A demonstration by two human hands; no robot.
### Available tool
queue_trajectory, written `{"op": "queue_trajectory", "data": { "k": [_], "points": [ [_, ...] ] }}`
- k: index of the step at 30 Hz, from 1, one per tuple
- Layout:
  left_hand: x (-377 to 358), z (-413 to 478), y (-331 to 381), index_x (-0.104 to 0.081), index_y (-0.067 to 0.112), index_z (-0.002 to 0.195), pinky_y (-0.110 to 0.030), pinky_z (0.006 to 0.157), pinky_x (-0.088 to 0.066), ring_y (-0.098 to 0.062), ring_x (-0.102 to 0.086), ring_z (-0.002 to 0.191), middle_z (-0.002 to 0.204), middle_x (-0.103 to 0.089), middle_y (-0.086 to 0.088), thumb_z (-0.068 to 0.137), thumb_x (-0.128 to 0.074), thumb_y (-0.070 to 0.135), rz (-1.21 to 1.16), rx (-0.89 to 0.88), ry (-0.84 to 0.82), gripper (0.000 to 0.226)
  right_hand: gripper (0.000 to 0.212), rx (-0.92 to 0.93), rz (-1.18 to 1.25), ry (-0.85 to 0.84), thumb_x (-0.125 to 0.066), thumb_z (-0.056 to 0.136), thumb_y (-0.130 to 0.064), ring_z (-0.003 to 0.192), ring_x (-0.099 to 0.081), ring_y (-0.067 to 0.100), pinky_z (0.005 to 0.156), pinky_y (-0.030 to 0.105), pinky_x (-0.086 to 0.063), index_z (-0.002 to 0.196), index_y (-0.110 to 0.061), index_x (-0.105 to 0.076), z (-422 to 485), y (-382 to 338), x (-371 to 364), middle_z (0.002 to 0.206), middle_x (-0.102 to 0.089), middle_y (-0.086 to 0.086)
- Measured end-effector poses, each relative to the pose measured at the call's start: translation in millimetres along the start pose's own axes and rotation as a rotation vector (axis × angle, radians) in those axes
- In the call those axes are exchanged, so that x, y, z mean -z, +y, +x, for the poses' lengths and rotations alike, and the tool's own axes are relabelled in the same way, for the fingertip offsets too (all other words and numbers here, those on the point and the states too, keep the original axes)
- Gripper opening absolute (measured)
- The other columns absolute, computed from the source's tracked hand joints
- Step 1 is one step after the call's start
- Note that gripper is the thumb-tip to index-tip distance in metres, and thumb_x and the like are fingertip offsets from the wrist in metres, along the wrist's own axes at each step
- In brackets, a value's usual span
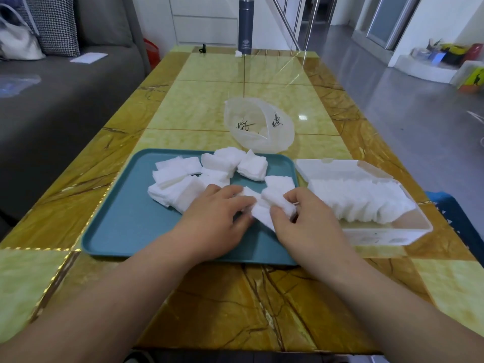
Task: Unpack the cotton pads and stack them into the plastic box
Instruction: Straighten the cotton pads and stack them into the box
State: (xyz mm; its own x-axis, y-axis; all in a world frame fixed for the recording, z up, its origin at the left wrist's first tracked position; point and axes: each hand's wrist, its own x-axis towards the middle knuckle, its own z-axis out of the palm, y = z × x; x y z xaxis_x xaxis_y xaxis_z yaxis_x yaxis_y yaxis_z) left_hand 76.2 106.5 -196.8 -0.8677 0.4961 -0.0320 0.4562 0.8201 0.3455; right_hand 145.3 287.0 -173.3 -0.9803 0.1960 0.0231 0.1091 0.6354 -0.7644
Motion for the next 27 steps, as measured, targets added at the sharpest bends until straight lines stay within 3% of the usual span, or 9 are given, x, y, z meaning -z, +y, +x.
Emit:
{"op": "queue_trajectory", "data": {
  "k": [2,4,6,9,12,15,22,24,27],
  "points": [
    [1,1,-3,-0.072,0.039,0.115,-0.045,0.104,-0.045,-0.023,-0.054,0.119,0.133,-0.062,0.007,0.093,-0.033,0.06,-0.1,0.024,0.049,0.049,0.008,-0.036,0.084,0.014,-0.06,0.099,-0.035,0.076,-0.064,0.009,0.064,0.012,-0.05,0.099,-0.031,-0.053,2,0,-2,0.087,-0.065,-0.006],
    [5,2,-5,-0.067,0.037,0.079,-0.044,0.089,-0.051,-0.018,-0.06,0.098,0.102,-0.067,0.01,0.091,-0.05,0.058,-0.201,0.058,0.117,0.03,0.011,-0.09,0.197,0.038,-0.061,0.098,-0.038,0.082,-0.071,0.018,0.078,0.04,-0.063,0.095,-0.034,-0.051,4,3,-5,0.092,-0.069,-0.002],
    [9,0,-4,-0.061,0.033,0.065,-0.041,0.082,-0.052,-0.013,-0.061,0.086,0.087,-0.065,0.01,0.088,-0.069,0.051,-0.267,0.108,0.139,0.031,0.01,-0.109,0.236,0.048,-0.06,0.098,-0.039,0.087,-0.073,0.021,0.079,0.05,-0.063,0.096,-0.036,-0.051,5,4,-6,0.096,-0.069,-0.003],
    [14,-1,-2,-0.07,0.031,0.084,-0.027,0.079,-0.049,-0.004,-0.059,0.088,0.092,-0.064,0.013,0.083,-0.081,0.042,-0.311,0.168,0.113,0.015,0.009,-0.107,0.257,0.063,-0.06,0.099,-0.039,0.091,-0.072,0.02,0.08,0.05,-0.063,0.096,-0.038,-0.05,5,5,-5,0.097,-0.068,-0.004],
    [21,-3,-3,-0.064,0.035,0.119,-0.018,0.081,-0.045,0.003,-0.057,0.091,0.106,-0.062,0.018,0.083,-0.08,0.033,-0.391,0.209,0.006,0.04,0.012,-0.106,0.253,0.046,-0.061,0.099,-0.039,0.091,-0.072,0.021,0.081,0.05,-0.062,0.094,-0.039,-0.05,6,4,-7,0.097,-0.068,-0.004],
    [27,-6,-3,-0.059,0.034,0.132,-0.018,0.076,-0.047,-0.001,-0.059,0.089,0.104,-0.06,0.013,0.081,-0.082,0.026,-0.413,0.235,-0.117,0.057,0.013,-0.104,0.233,0.031,-0.061,0.098,-0.04,0.091,-0.072,0.022,0.083,0.05,-0.062,0.093,-0.04,-0.049,6,4,-9,0.097,-0.066,-0.004],
    [32,-12,-4,-0.071,0.028,0.095,-0.015,0.061,-0.048,-0.006,-0.064,0.078,0.091,-0.071,0.006,0.08,-0.084,0.024,-0.449,0.239,-0.151,0.02,0.012,-0.104,0.244,0.012,-0.064,0.097,-0.041,0.088,-0.073,0.023,0.084,0.05,-0.061,0.097,-0.036,-0.053,6,2,-9,0.097,-0.071,-0.003],
    [37,-15,-10,-0.073,0.025,0.09,-0.014,0.064,-0.048,-0.008,-0.065,0.078,0.089,-0.075,0.002,0.08,-0.085,0.02,-0.566,0.235,-0.106,0.017,0.012,-0.105,0.254,0.004,-0.067,0.096,-0.038,0.086,-0.073,0.022,0.083,0.049,-0.061,0.099,-0.032,-0.057,6,2,-8,0.095,-0.073,-0.003],
    [45,-20,-18,-0.075,0.019,0.097,-0.03,0.078,-0.052,-0.014,-0.068,0.084,0.097,-0.078,-0.009,0.083,-0.084,0.01,-0.845,0.223,-0.115,0.019,0.01,-0.099,0.285,0.004,-0.072,0.093,-0.031,0.084,-0.073,0.019,0.077,0.037,-0.061,0.098,-0.026,-0.066,6,0,-3,0.089,-0.076,-0.002]
  ]
}}
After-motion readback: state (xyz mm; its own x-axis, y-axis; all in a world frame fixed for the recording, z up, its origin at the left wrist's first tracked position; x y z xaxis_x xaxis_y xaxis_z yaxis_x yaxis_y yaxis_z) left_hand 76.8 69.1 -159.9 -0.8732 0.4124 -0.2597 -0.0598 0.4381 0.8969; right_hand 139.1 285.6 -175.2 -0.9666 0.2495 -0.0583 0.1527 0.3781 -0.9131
